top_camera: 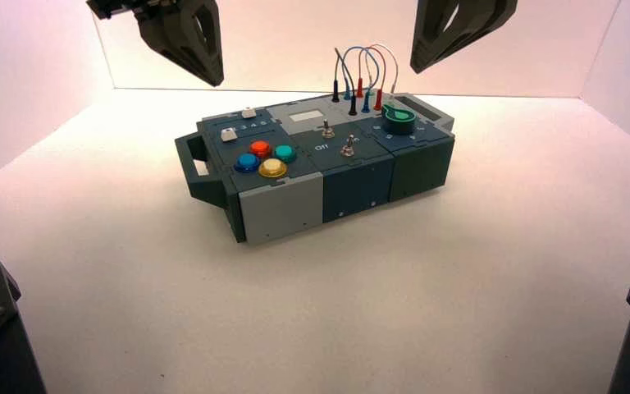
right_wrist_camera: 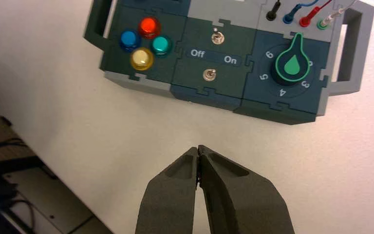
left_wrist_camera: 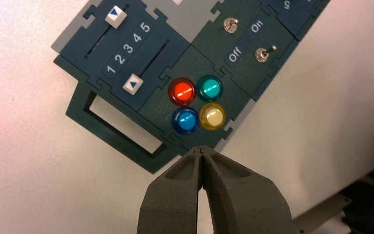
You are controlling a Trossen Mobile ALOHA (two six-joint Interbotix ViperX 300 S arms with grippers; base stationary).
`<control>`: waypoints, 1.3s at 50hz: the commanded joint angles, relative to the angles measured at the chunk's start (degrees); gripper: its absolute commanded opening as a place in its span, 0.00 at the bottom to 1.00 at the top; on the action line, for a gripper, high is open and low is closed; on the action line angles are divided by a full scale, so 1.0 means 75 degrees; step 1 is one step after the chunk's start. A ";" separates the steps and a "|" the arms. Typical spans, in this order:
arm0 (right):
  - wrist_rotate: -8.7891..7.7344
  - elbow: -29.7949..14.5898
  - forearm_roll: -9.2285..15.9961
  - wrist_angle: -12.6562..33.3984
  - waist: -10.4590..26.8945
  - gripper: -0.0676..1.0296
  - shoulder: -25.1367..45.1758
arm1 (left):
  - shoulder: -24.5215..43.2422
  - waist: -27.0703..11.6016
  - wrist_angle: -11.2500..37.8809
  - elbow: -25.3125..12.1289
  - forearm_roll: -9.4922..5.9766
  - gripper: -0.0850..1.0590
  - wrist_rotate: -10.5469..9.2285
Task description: Push the blue button with the left gripper.
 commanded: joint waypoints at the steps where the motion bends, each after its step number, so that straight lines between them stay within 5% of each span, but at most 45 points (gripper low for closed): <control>1: -0.0035 -0.0012 0.0105 -0.0035 -0.0012 0.04 -0.0363 | 0.0047 -0.0023 -0.0234 0.0023 -0.0023 0.05 -0.0012; 21: -0.0082 0.0352 0.0164 0.0375 0.0000 0.04 -0.1406 | 0.1090 -0.0504 -0.0621 -0.0094 0.0012 0.05 0.0047; 45: -0.0492 0.0234 0.0176 0.0492 -0.0012 0.04 -0.1230 | 0.1629 -0.0504 -0.0902 -0.0234 0.0199 0.05 0.0082; 65: -0.0539 -0.0012 0.0164 0.0457 -0.0012 0.04 -0.0914 | 0.2051 -0.0504 -0.0996 -0.0387 0.0199 0.05 0.0129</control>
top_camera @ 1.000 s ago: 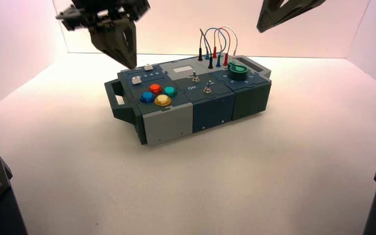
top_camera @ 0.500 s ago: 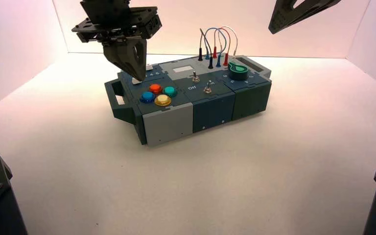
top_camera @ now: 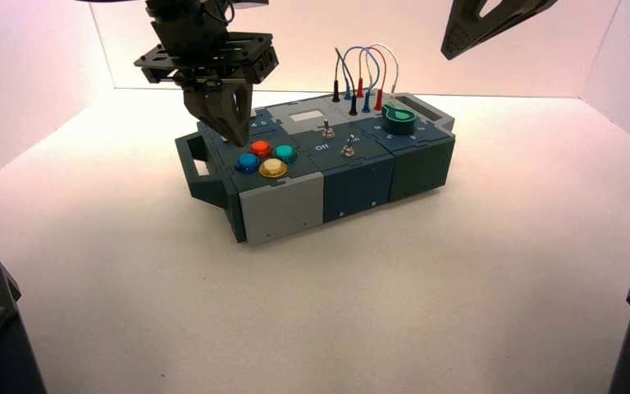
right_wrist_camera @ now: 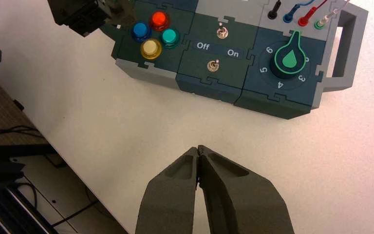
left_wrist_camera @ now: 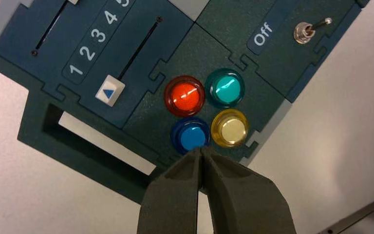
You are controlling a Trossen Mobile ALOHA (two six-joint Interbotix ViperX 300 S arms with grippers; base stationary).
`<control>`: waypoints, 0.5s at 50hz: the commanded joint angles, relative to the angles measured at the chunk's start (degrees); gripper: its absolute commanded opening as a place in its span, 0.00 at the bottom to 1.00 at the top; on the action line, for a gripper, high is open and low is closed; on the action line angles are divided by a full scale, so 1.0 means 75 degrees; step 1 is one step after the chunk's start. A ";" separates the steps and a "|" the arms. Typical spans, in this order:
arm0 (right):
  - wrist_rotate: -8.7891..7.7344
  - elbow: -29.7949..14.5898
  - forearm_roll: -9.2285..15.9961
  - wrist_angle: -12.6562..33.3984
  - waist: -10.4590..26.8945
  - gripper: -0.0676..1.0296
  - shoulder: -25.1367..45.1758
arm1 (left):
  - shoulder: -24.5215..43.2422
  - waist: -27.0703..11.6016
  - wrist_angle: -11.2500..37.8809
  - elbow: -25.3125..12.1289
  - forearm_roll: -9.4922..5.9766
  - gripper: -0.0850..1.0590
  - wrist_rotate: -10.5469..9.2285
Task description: Push the blue button with the left gripper.
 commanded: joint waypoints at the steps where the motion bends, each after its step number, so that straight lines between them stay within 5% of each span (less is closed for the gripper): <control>1: -0.0023 -0.0270 0.0012 -0.0070 -0.0012 0.04 0.0070 | -0.0012 -0.0012 -0.0035 -0.0211 0.0012 0.05 0.0047; 25: -0.0023 -0.0352 0.0023 -0.0117 -0.0012 0.04 0.0270 | 0.0480 -0.0012 -0.0176 -0.0246 0.0023 0.05 0.0129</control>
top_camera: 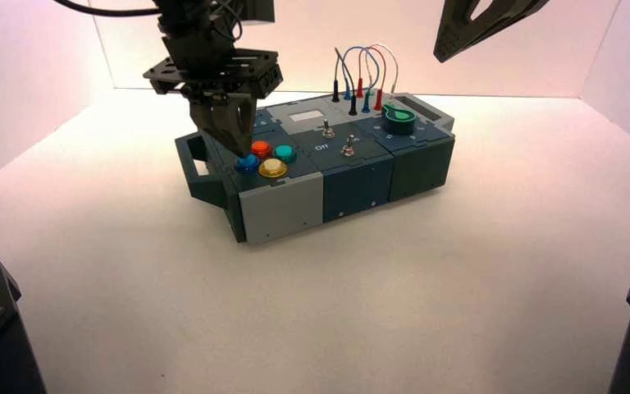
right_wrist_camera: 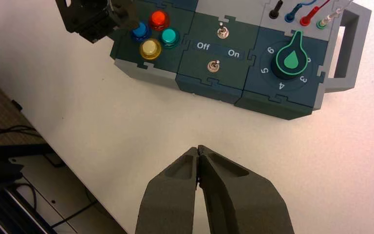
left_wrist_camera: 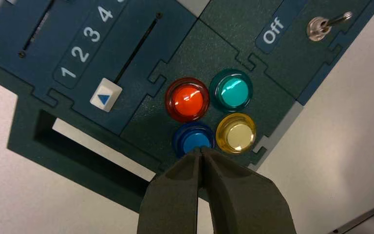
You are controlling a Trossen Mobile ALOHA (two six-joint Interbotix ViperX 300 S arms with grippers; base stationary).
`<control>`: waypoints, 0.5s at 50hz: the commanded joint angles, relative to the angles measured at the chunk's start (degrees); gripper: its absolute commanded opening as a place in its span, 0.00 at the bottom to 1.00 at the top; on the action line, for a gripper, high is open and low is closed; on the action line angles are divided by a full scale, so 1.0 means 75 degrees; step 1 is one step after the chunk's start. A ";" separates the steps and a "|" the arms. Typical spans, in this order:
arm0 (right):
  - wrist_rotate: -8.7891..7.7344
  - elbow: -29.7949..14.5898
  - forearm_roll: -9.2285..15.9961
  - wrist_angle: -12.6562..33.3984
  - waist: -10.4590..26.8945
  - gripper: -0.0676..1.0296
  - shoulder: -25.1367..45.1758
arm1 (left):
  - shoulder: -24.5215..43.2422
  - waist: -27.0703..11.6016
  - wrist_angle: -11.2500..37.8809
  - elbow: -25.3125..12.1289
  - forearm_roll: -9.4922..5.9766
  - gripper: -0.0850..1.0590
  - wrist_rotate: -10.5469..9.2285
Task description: Push the blue button with the left gripper.
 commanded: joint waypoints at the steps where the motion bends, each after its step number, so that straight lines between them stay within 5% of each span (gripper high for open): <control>1: -0.0023 -0.0258 0.0012 -0.0059 -0.0012 0.04 0.0012 | -0.0012 -0.0012 -0.0082 -0.0141 0.0012 0.05 0.0023; 25: 0.0000 -0.0258 0.0035 -0.0070 -0.0012 0.04 0.0070 | 0.0105 -0.0012 -0.0082 -0.0094 0.0012 0.05 0.0105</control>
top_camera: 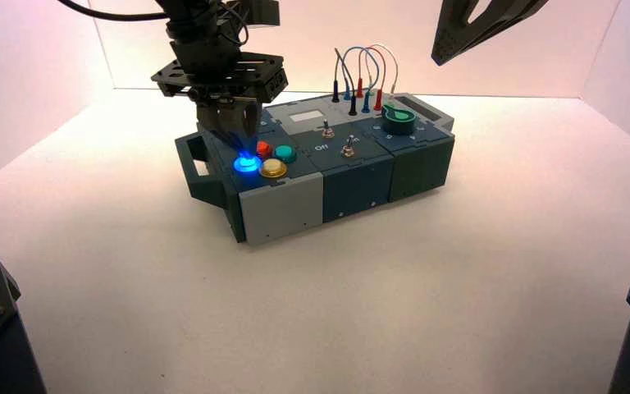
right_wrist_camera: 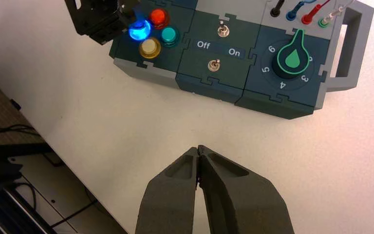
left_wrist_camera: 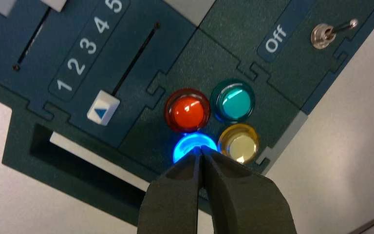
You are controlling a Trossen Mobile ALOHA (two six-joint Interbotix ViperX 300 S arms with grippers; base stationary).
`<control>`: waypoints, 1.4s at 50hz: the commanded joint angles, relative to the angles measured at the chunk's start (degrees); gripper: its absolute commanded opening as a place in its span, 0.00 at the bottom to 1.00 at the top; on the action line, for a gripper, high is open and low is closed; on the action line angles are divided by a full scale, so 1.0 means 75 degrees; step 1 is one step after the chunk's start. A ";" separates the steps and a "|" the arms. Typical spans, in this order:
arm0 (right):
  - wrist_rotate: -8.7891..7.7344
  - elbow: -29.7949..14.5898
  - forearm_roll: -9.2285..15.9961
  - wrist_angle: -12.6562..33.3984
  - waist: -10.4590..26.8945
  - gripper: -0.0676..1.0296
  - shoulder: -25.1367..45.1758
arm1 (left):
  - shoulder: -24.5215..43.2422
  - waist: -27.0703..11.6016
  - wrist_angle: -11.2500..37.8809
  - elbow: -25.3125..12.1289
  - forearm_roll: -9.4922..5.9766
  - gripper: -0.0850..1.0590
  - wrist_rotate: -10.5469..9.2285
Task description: Push the blue button with the left gripper.
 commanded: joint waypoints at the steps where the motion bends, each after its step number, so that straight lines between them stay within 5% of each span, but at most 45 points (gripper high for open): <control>1: -0.0012 -0.0258 0.0023 -0.0047 -0.0012 0.04 -0.0023 | -0.0152 -0.0012 0.0082 0.0000 0.0023 0.05 0.0035; 24: -0.0035 -0.0270 -0.0059 -0.0035 -0.0012 0.04 0.0176 | -0.0844 -0.0012 0.1207 -0.0434 0.0152 0.05 0.0211; 37: -0.0457 -0.0410 -0.0387 0.0012 -0.0059 0.04 0.0563 | -0.1090 0.0012 0.1980 -0.0891 0.0281 0.05 0.0480; 50: -0.0926 -0.0539 -0.0621 0.0012 -0.0176 0.04 0.0855 | -0.1219 0.0246 0.1969 -0.0949 0.0293 0.05 0.0867; 70: -0.0984 -0.0574 -0.1137 -0.0035 -0.0480 0.04 0.0879 | -0.1313 0.0363 0.1863 -0.0879 0.0328 0.05 0.1266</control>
